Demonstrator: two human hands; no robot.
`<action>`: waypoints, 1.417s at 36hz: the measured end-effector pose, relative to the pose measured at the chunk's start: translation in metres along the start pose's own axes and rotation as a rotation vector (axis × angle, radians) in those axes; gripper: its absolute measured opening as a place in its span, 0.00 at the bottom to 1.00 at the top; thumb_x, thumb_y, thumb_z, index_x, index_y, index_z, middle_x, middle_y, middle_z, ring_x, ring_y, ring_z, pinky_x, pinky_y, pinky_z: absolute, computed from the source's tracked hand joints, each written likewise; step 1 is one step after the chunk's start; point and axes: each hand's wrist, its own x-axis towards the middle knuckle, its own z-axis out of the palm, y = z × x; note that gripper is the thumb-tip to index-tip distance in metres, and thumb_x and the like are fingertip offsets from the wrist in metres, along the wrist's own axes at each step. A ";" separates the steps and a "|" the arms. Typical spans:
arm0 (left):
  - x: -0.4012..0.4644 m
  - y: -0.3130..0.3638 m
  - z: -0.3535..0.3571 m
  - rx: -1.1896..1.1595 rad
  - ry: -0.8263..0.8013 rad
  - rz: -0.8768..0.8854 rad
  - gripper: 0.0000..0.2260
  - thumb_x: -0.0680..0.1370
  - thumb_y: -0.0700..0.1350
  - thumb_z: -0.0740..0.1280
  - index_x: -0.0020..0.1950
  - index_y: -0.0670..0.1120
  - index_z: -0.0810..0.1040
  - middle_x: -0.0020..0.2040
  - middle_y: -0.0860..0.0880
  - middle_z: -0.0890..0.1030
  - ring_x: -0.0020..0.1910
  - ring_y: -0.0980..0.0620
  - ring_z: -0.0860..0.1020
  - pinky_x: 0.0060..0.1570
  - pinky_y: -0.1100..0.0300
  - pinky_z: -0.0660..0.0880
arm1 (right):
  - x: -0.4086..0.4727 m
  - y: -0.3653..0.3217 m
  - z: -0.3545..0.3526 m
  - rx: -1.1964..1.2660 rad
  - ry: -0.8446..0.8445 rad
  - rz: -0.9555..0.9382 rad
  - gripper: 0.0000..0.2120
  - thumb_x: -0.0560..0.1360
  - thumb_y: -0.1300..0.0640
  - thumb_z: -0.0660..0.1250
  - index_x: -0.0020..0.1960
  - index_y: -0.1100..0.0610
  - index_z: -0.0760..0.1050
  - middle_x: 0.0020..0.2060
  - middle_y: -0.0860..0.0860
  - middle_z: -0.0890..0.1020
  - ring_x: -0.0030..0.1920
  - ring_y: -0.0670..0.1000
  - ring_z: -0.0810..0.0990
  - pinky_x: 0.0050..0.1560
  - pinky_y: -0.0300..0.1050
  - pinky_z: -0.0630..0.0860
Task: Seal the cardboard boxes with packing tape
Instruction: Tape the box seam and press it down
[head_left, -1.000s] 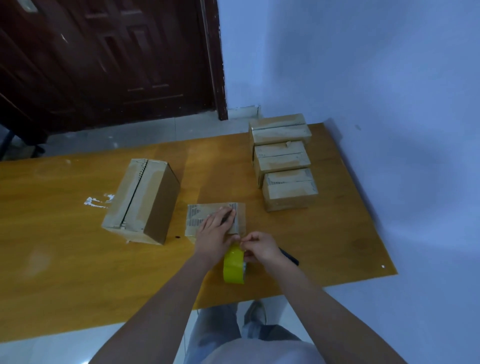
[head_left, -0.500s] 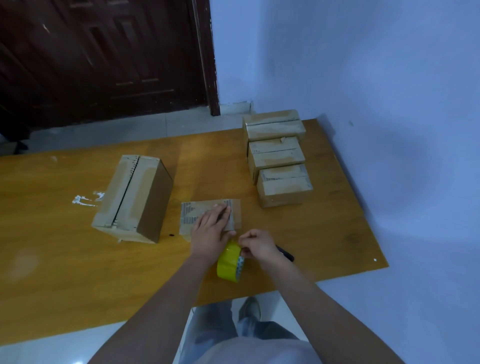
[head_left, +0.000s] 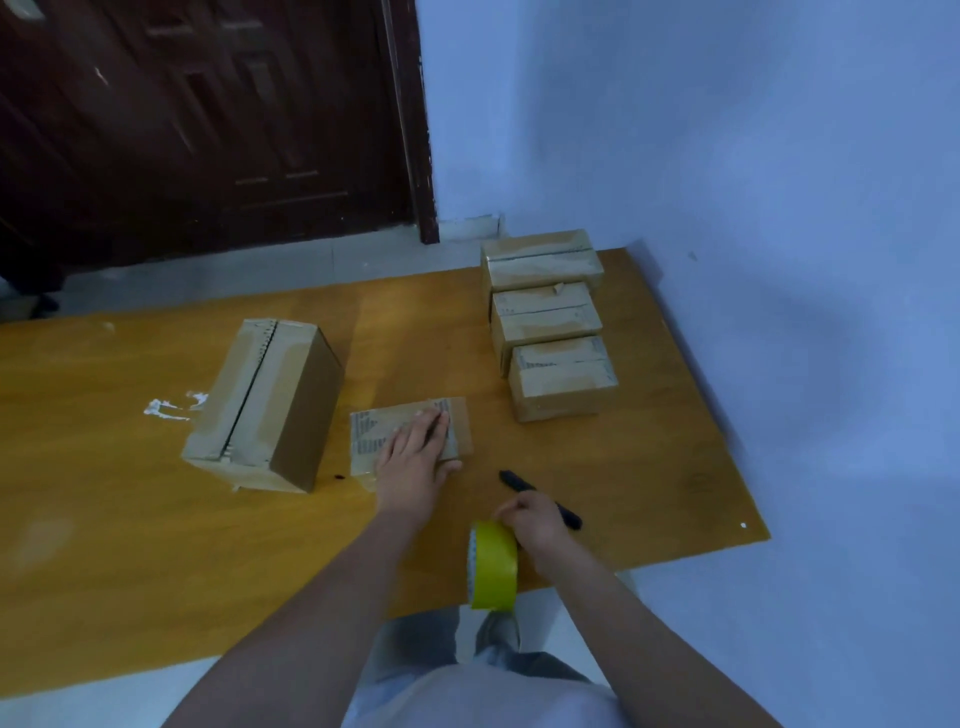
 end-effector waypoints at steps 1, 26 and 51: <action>0.002 -0.003 0.003 0.027 0.034 0.026 0.30 0.70 0.55 0.72 0.69 0.44 0.73 0.67 0.47 0.75 0.65 0.44 0.74 0.62 0.49 0.70 | -0.001 0.004 -0.006 -0.003 0.015 -0.016 0.12 0.76 0.68 0.60 0.35 0.57 0.72 0.38 0.51 0.77 0.40 0.48 0.74 0.39 0.35 0.71; 0.005 -0.015 -0.038 -0.380 -0.080 0.024 0.36 0.74 0.59 0.59 0.76 0.57 0.41 0.59 0.50 0.71 0.59 0.45 0.70 0.54 0.54 0.69 | 0.012 -0.018 -0.010 -0.017 -0.015 -0.148 0.10 0.79 0.62 0.61 0.39 0.56 0.72 0.40 0.51 0.76 0.44 0.50 0.74 0.37 0.39 0.68; 0.040 0.021 -0.009 0.036 -0.003 -0.152 0.09 0.81 0.53 0.57 0.53 0.54 0.77 0.58 0.50 0.69 0.59 0.46 0.66 0.66 0.50 0.54 | 0.010 -0.007 -0.015 0.064 -0.037 -0.095 0.12 0.78 0.63 0.61 0.36 0.56 0.69 0.35 0.50 0.73 0.37 0.47 0.72 0.39 0.39 0.68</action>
